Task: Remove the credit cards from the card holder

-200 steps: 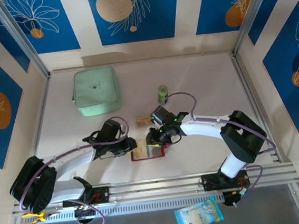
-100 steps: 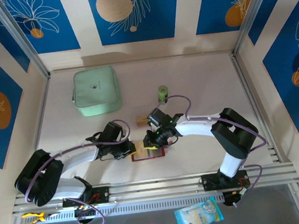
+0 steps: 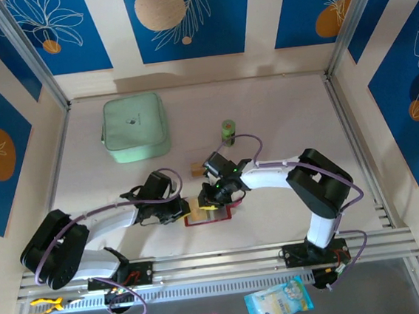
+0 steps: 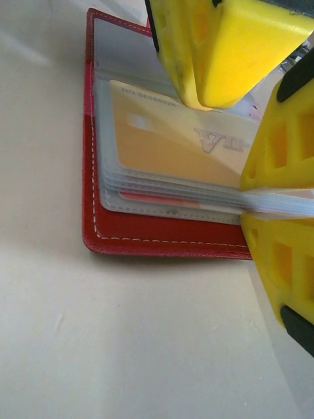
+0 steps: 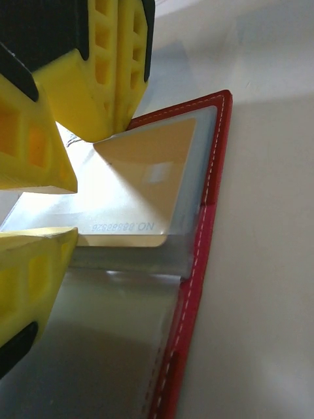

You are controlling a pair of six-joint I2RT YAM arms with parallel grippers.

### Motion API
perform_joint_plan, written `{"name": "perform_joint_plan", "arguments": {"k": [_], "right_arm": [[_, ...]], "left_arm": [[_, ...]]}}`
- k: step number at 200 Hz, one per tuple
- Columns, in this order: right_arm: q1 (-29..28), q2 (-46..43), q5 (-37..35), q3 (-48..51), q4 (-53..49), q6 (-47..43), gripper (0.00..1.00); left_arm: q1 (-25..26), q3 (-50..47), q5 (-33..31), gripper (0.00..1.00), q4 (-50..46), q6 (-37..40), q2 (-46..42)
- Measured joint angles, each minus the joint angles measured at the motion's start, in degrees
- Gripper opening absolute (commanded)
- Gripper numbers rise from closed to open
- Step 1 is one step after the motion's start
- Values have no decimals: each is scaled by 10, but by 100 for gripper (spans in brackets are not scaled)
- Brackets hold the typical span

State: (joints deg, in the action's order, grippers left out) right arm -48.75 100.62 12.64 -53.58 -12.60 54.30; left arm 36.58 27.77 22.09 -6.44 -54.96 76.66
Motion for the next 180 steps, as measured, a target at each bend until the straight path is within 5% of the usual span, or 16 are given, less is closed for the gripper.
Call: {"name": "perform_joint_plan", "arguments": {"k": [180], "right_arm": [[0,-19,-6,10,11,-2,22]], "left_arm": [[0,-2,4,14,-2,0,-1]]}}
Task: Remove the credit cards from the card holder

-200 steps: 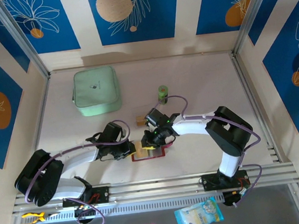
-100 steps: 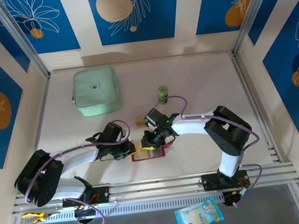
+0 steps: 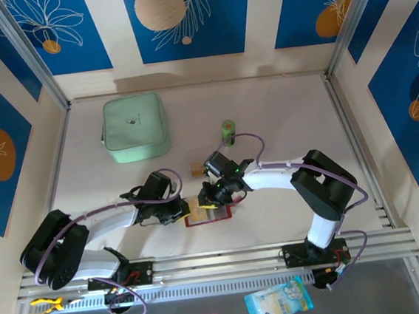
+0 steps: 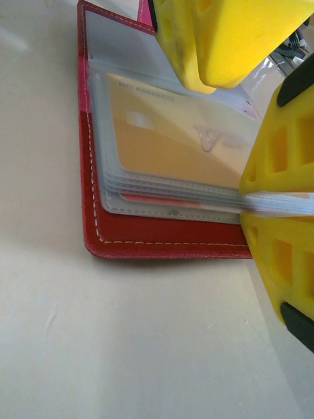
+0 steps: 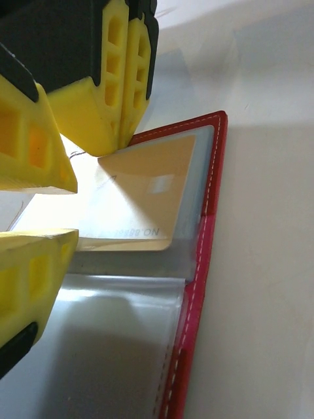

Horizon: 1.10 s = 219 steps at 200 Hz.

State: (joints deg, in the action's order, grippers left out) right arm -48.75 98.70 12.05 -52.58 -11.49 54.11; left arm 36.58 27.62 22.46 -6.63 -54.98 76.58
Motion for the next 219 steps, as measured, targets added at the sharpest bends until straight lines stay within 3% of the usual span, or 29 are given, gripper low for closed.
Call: {"name": "perform_joint_plan", "arguments": {"k": [219], "right_arm": [[-12,21,-15,-9,-23,-30,21]], "left_arm": [[-1,3,-2,14,-19,14,-2]]}}
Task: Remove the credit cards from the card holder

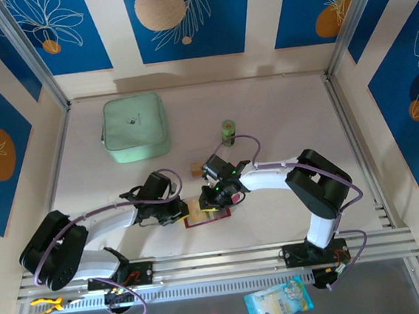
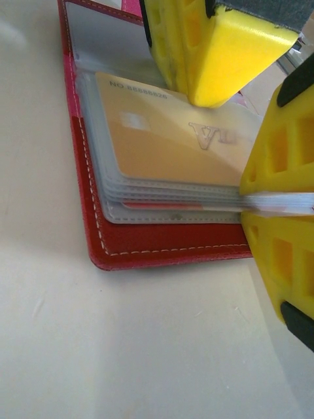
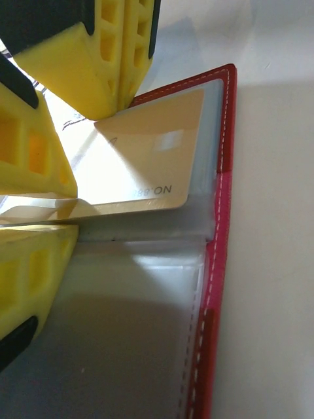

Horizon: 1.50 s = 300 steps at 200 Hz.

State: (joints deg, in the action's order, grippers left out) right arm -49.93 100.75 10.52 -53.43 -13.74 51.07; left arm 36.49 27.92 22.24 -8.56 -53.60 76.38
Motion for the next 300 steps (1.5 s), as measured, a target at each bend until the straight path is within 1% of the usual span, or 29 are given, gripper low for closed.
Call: {"name": "perform_joint_plan", "arguments": {"k": [49,94,116,126,171,236,253,291,300], "right_arm": [[-1,-14,-11,-2,-13,0,21],[1,-19,-8,-2,-8,0,19],[1,-19,-9,-2,-9,0,21],[1,-19,-10,-2,-10,0,23],[1,-19,-26,-2,-28,0,22],[6,-21,0,-1,3,1,20],[8,-21,3,-1,5,2,23],[9,-21,2,-1,4,3,23],[9,-21,-1,-1,1,3,25]], "left_arm": [[0,6,-2,12,2,1,9],[0,7,-9,12,2,4,9],[0,8,-13,11,2,9,9],[0,8,-14,12,2,10,9],[0,8,-15,11,2,12,10],[0,8,-19,11,1,12,10],[0,8,-20,11,1,12,10],[0,8,-20,11,1,12,10],[0,9,-20,11,1,12,10]]}}
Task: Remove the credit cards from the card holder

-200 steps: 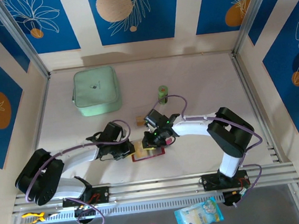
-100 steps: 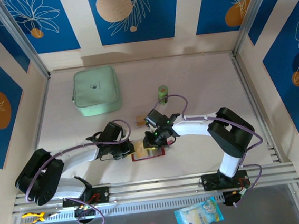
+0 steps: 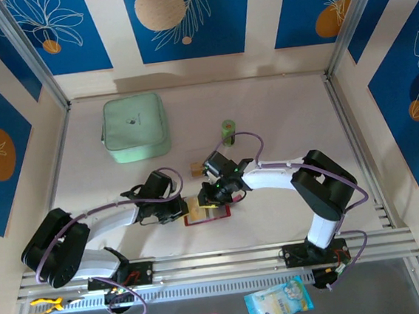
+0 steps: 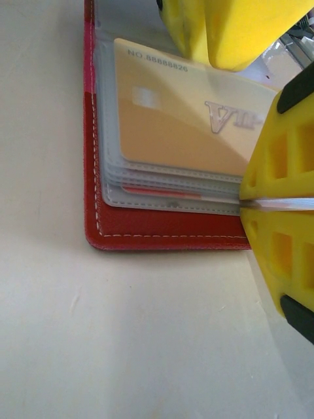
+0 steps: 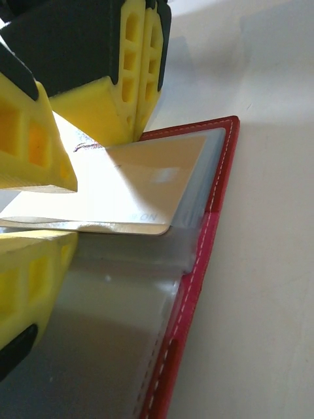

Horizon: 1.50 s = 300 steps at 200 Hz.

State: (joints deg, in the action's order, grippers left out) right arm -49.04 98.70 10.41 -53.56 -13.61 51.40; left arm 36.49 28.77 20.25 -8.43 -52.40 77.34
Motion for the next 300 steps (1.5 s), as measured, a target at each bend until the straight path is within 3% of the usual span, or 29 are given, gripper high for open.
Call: {"name": "perform_joint_plan", "arguments": {"k": [68,300], "right_arm": [[1,-6,-14,0,-23,1,23],[9,29,47,0,39,10,20]], "left_arm": [[0,0,0,11,-1,0,1],[0,10,-9,11,-16,0,-7]]}}
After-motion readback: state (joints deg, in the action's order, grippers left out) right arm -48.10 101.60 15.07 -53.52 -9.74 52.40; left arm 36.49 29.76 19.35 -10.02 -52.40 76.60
